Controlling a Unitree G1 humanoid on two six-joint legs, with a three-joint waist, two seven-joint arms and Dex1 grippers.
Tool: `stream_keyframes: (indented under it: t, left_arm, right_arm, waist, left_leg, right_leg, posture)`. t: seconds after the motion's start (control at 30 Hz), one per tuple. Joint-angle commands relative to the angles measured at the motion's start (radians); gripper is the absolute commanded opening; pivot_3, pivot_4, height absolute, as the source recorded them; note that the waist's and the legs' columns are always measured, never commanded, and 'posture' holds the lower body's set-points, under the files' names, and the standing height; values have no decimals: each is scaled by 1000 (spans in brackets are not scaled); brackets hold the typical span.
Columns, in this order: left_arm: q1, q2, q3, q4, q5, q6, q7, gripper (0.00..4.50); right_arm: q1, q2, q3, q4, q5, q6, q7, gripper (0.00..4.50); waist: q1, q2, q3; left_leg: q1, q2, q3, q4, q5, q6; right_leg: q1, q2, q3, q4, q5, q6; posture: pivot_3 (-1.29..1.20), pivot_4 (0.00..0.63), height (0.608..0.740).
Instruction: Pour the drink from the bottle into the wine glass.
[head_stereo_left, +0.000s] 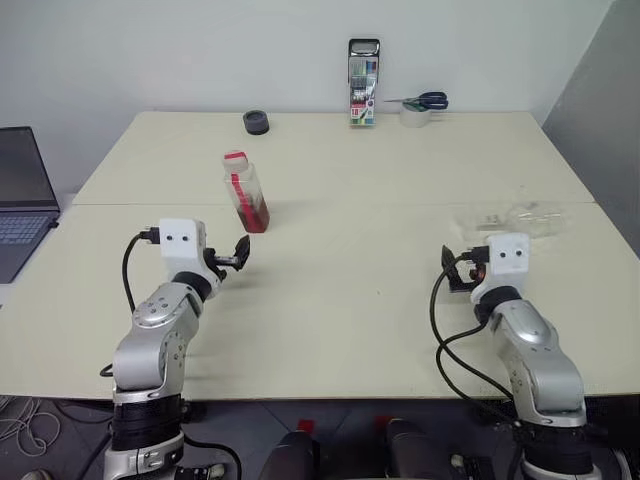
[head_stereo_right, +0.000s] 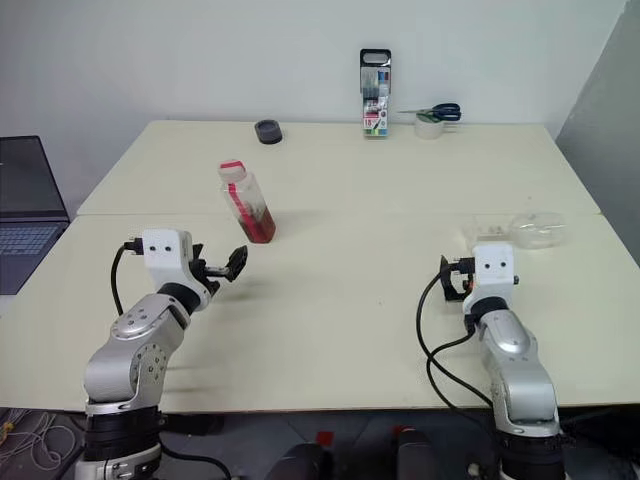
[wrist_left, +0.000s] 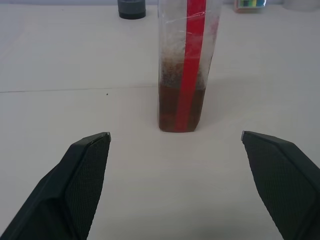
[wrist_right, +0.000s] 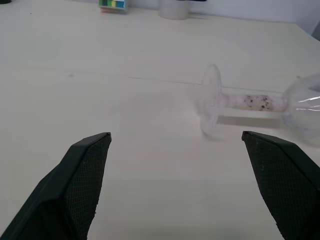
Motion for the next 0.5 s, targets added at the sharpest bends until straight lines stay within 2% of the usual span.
stream_keyframes:
  t: [0.03,0.5]
  left_arm:
    - [-3,15,19,-57,-14,3,-8,4482]
    - [-20,11,32,-56,-12,-12,14,4482]
  right_arm:
    - [-16,1,-25,-28,-6,-18,-13,4500]
    - [-25,-5,-27,-26,-1,-27,-8,4500]
  waist:
    - [0,0,0]
    - [0,0,0]
  left_leg:
    - [0,0,0,0,0,0]
    - [0,0,0,0,0,0]
  right_leg:
    - [0,0,0,0,0,0]
    - [0,0,0,0,0,0]
  posture:
    - [0,150,740]
    - [0,150,740]
